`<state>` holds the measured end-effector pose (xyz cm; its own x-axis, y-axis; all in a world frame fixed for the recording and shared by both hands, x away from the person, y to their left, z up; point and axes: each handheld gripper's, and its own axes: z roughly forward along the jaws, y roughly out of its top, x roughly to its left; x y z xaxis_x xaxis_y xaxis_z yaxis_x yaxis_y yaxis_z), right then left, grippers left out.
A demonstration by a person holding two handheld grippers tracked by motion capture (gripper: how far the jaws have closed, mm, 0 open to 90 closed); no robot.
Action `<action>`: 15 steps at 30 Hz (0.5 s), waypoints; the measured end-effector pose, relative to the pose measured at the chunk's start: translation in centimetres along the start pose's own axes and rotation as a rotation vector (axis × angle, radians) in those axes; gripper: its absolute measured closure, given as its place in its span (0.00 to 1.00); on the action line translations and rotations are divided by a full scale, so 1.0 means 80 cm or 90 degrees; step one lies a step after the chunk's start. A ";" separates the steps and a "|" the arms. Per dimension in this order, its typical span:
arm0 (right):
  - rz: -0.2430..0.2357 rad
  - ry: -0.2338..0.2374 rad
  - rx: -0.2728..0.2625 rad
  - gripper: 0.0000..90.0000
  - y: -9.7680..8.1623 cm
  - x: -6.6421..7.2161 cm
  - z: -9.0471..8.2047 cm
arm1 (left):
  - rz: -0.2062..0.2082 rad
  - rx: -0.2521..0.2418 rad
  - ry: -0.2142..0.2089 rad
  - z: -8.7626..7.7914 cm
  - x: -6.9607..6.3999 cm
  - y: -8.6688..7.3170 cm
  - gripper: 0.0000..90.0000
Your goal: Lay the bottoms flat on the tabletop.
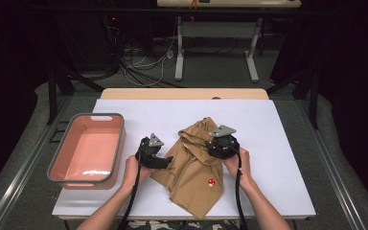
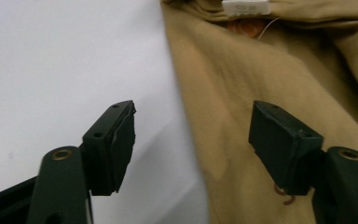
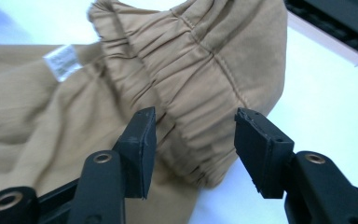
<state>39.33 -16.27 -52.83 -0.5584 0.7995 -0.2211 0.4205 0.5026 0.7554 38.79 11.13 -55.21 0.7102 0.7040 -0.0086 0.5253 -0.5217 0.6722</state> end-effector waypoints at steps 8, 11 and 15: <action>-0.014 -0.031 0.021 0.65 0.006 0.003 0.019 | 0.018 -0.008 -0.022 0.014 -0.009 0.003 0.60; 0.005 -0.026 0.008 0.80 0.004 0.002 0.019 | 0.044 -0.021 -0.014 0.013 -0.021 0.000 0.75; 0.014 -0.028 -0.003 0.90 0.000 0.002 0.019 | 0.071 -0.026 -0.003 0.014 -0.030 -0.001 0.93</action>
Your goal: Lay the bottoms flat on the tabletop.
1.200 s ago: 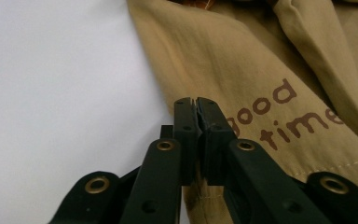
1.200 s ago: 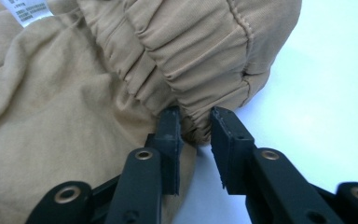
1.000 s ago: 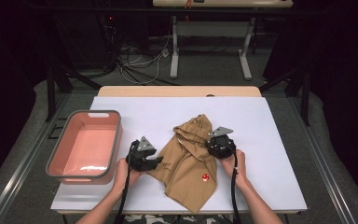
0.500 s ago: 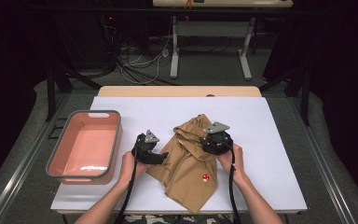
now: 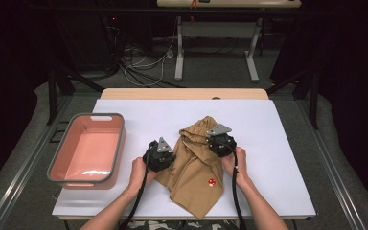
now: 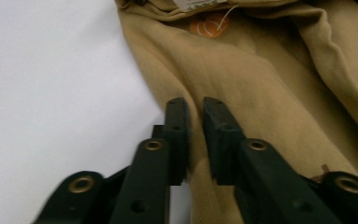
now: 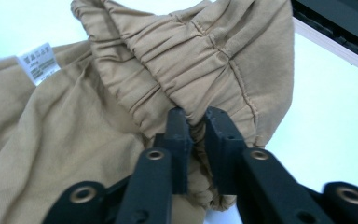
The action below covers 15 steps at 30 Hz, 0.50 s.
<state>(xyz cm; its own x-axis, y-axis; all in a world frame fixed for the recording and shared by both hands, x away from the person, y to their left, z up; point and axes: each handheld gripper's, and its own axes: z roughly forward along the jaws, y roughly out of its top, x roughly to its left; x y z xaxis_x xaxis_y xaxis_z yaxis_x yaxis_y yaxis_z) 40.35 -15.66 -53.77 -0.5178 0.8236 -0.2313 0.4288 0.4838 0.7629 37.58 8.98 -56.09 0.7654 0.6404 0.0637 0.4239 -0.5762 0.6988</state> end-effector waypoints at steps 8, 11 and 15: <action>0.020 -0.019 -0.018 0.95 -0.001 -0.011 -0.010 | 0.018 -0.006 0.022 -0.005 -0.004 -0.003 0.98; 0.024 -0.026 -0.025 0.96 -0.002 -0.015 -0.012 | 0.007 -0.010 0.021 -0.011 0.001 -0.006 0.98; 0.029 -0.036 -0.031 0.96 -0.002 -0.017 -0.015 | 0.006 -0.012 0.029 -0.020 0.007 -0.008 0.98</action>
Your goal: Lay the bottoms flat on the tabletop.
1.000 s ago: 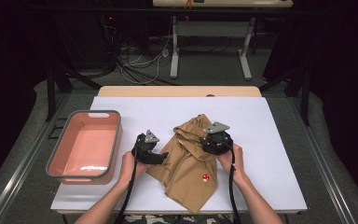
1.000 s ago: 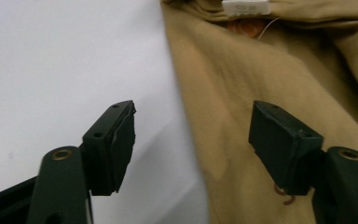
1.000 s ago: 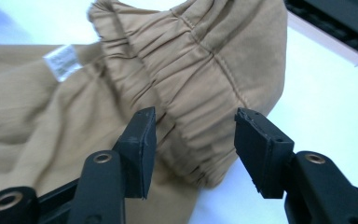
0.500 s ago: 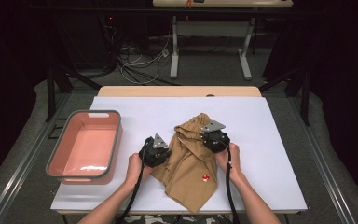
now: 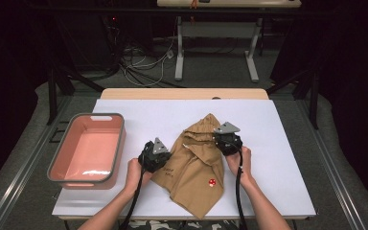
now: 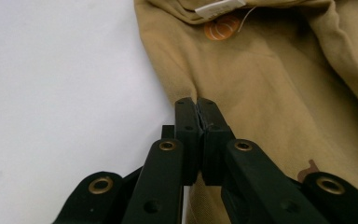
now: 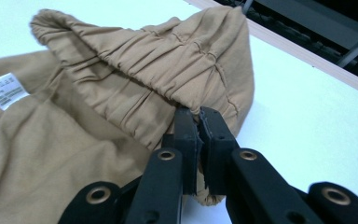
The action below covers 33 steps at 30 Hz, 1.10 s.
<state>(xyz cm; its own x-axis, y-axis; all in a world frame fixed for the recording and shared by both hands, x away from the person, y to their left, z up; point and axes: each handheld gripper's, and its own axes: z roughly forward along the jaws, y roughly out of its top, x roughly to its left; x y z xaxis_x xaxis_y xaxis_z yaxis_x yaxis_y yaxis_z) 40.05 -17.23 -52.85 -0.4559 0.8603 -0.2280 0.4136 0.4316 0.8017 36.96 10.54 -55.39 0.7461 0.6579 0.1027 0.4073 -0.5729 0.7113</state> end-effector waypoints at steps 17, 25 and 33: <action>-0.001 -0.034 0.037 0.90 -0.012 -0.013 0.006 | -0.023 0.021 0.020 -0.006 0.011 -0.012 0.96; -0.035 0.020 0.045 0.59 -0.002 0.002 -0.012 | -0.026 0.029 0.038 -0.002 0.015 -0.011 0.64; -0.042 0.116 0.075 0.35 0.003 0.031 -0.017 | -0.053 0.033 0.024 0.001 0.020 -0.010 0.46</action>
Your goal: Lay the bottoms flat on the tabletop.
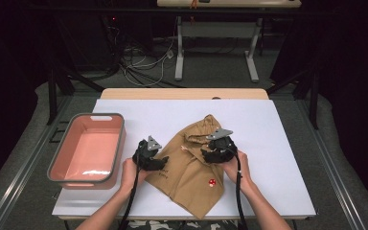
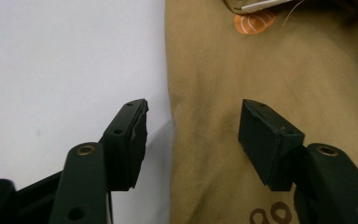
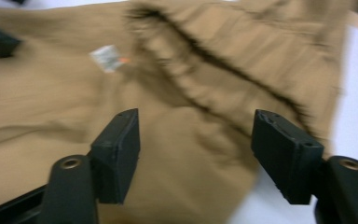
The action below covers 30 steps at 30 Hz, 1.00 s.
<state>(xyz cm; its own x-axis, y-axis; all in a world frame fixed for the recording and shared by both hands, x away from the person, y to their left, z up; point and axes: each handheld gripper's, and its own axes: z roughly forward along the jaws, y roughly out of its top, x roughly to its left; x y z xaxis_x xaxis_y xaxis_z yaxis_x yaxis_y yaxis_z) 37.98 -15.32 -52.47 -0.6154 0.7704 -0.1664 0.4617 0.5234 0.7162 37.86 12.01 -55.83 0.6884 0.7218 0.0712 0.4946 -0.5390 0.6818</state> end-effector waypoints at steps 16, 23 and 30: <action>-0.103 0.047 0.054 0.77 0.004 0.050 0.013 | -0.016 -0.019 -0.013 0.005 0.002 0.008 0.30; -0.094 0.055 0.044 0.92 0.004 0.047 0.009 | -0.035 -0.020 -0.031 0.009 0.004 0.003 0.53; -0.071 0.061 0.031 0.93 0.004 0.040 0.000 | -0.032 -0.031 -0.060 0.008 0.002 0.001 0.74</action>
<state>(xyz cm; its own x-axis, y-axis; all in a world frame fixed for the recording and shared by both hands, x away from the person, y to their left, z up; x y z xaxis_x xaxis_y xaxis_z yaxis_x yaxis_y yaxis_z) 36.14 -12.69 -52.81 -0.7212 0.6701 -0.1759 0.4164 0.6222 0.6629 38.34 11.79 -56.26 0.7118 0.7017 -0.0312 0.5048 -0.4802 0.7173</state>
